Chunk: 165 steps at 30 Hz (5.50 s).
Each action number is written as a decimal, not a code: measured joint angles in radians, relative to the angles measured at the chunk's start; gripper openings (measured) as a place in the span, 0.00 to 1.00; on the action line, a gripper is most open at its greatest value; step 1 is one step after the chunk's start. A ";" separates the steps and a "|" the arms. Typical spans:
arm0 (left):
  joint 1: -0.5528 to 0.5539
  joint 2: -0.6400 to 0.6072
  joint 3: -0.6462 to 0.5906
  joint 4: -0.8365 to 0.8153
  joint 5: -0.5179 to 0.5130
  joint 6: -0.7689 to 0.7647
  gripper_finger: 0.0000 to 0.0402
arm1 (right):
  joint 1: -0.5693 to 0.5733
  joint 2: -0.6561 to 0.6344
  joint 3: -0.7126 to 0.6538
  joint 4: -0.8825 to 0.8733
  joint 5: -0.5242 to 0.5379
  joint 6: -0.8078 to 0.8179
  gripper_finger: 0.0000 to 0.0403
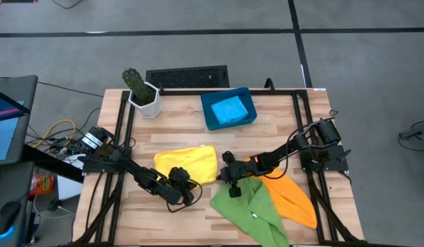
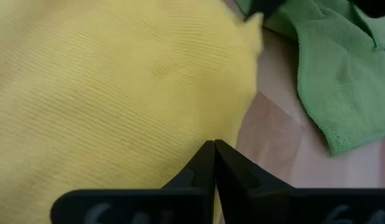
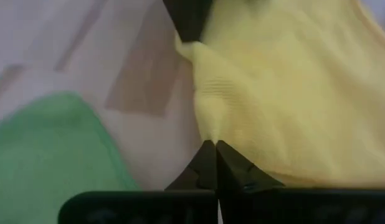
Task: Fold microfiber towels
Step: Fold the yellow microfiber cloth
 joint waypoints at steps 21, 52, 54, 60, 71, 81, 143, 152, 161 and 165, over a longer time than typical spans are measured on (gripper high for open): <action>-0.004 -0.021 0.000 0.002 -0.006 0.001 0.00 | -0.029 0.000 0.166 -0.094 -0.002 -0.129 0.04; -0.045 0.145 0.129 0.100 -0.136 -0.053 0.00 | 0.045 0.000 0.166 -0.222 -0.004 -0.056 0.06; -0.045 0.145 0.138 0.066 -0.122 -0.055 0.00 | 0.050 0.000 0.168 -0.217 -0.003 -0.074 0.06; -0.045 0.145 0.143 0.032 -0.077 -0.038 0.00 | 0.063 0.000 0.218 -0.203 -0.004 -0.134 0.05; -0.047 0.146 0.142 0.028 -0.070 -0.011 0.00 | 0.056 0.000 0.222 -0.125 -0.055 -0.140 0.05; -0.047 0.147 0.140 0.023 -0.051 0.001 0.00 | 0.025 0.063 0.221 -0.052 -0.108 -0.154 0.05; -0.268 -0.054 0.163 -0.645 0.059 -0.464 0.00 | 0.011 0.278 0.467 -0.040 -0.216 -0.216 0.06; -0.250 -0.050 0.161 -0.696 0.012 -0.437 0.00 | 0.008 0.278 0.506 -0.041 -0.251 -0.286 0.07; -0.233 -0.050 0.160 -0.704 -0.001 -0.407 0.00 | 0.004 0.305 0.511 0.003 -0.313 -0.291 0.07; -0.229 -0.051 0.161 -0.678 0.009 -0.414 0.00 | 0.004 0.371 0.549 -0.016 -0.331 -0.286 0.06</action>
